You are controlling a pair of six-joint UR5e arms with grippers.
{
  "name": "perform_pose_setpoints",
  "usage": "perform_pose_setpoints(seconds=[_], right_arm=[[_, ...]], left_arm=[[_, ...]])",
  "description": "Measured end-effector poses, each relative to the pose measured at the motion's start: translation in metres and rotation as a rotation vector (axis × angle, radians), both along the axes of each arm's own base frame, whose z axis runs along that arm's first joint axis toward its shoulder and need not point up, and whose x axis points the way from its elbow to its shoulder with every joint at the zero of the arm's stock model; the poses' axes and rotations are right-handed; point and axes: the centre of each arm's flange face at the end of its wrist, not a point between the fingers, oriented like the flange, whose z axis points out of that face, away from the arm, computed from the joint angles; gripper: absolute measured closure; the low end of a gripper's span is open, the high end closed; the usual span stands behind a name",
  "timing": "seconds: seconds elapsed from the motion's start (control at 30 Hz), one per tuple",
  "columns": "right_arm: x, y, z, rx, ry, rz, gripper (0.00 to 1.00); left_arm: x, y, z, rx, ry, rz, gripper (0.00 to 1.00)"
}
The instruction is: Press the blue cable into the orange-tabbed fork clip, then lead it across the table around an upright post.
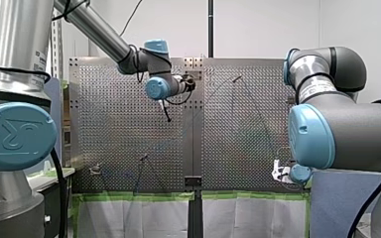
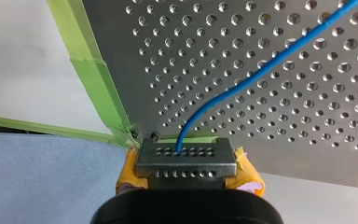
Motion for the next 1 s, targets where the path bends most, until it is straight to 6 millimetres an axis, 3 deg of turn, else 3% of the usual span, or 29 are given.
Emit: perform_pose_setpoints(seconds=[1.0], right_arm=[[0.001, 0.0, 0.002, 0.005, 0.002, 0.002, 1.0]], left_arm=[[-0.061, 0.057, -0.112, 0.169, 0.212, 0.046, 0.01]])
